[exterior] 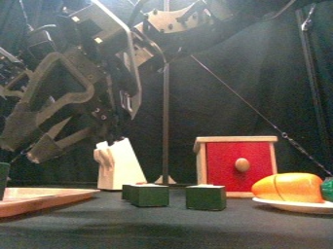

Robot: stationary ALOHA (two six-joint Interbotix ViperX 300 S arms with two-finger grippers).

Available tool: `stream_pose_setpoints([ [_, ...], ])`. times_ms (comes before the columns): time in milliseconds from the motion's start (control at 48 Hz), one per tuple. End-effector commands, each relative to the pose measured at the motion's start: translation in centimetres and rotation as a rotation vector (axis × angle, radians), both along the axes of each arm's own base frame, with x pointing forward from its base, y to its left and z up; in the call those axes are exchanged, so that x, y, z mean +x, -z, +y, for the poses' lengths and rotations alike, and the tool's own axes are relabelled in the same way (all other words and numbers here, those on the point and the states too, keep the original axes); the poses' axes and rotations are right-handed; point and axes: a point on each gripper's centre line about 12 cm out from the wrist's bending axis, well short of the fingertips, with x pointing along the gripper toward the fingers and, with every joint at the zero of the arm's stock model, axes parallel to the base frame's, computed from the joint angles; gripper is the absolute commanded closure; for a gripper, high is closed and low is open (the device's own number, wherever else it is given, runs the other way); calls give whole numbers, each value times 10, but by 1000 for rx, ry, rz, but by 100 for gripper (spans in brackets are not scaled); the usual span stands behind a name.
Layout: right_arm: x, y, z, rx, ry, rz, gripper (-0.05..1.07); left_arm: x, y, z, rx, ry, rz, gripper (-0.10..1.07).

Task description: Grab sushi piece from plate

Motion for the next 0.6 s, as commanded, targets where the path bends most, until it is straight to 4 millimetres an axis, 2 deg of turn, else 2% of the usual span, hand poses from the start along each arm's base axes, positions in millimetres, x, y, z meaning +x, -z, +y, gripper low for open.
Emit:
stream_pose_setpoints([
  [0, 9, -25, 3, 10, -3, -64, 18, 3, -4, 0, 1, 2, -16, 11],
  [583, 27, -7, 10, 7, -11, -32, 18, 3, -5, 0, 1, 2, -16, 11],
])
